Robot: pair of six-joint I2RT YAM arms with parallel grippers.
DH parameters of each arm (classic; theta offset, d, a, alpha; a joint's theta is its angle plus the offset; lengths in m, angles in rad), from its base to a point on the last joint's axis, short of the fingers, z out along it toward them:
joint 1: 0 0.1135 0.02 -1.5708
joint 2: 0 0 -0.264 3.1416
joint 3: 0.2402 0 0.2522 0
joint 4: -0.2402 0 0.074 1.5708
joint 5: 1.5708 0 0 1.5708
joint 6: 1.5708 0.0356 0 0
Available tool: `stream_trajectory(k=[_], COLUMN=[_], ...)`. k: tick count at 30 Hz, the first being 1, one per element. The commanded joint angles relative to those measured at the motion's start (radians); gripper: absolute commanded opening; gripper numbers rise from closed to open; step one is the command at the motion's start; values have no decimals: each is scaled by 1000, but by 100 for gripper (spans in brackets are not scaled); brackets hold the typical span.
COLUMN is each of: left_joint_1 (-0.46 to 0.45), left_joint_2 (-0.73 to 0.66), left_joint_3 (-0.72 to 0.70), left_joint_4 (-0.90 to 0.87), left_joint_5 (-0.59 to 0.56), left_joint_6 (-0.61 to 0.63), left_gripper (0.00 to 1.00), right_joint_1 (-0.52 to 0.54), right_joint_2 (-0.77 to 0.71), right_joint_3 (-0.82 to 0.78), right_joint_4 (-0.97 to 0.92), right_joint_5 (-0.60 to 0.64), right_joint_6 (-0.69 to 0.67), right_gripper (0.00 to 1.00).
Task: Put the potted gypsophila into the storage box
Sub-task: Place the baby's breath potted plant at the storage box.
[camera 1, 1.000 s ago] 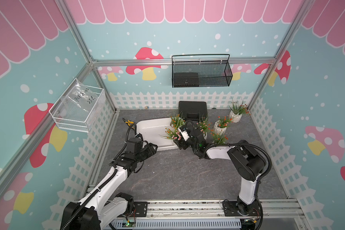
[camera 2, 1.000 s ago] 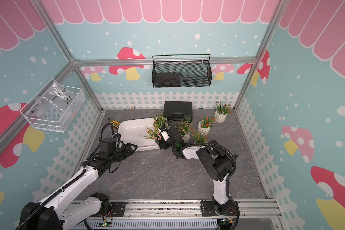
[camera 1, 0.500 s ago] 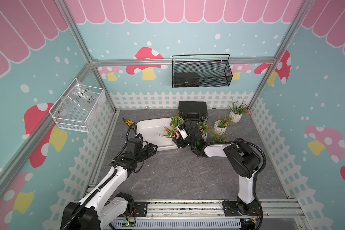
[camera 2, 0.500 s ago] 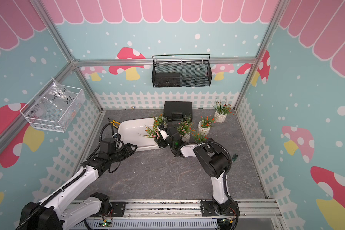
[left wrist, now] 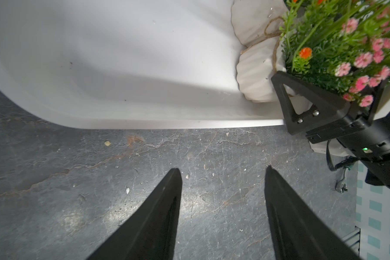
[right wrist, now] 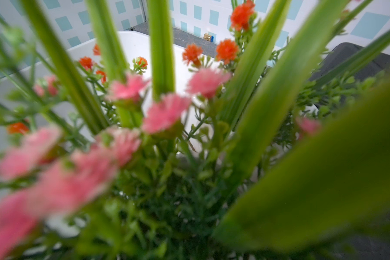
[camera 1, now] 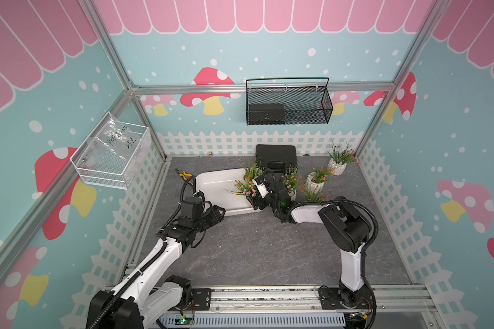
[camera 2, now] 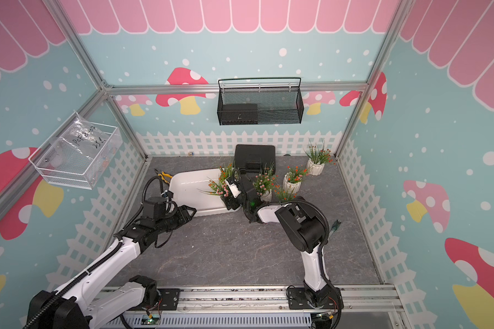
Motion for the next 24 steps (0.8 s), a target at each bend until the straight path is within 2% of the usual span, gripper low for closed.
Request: stream_trajectory(k=[1,8,14,19,20,24], left_joint_1=[7,7,-15,-157,-206,-305], left_joint_2=[-18,-32,-68,-54,-42,-1], left_joint_3=[42,54,30,45,44,43], left_joint_4=[-27,-19,64,121,145,261], left_joint_5=[-14,-5,57,-23,-30,-31], left_joint_6=[37,59,63,116,123,163], left_gripper=[61,62,62,63,63,63], right_joint_1=[-4,-3,-4,-7,-12,-45], right_joint_2=[-64,-281,-498,-728,-771,-974], right_joint_3=[13,-46,-144,-247,-267,-375], right_joint_4=[-27,-132,-251,-460,-500,-658], right_joint_5=[-12,-2,31,86,96,140], right_joint_6=[24,64,115,169,186,275], right_gripper=[91,95,96,93,93,89])
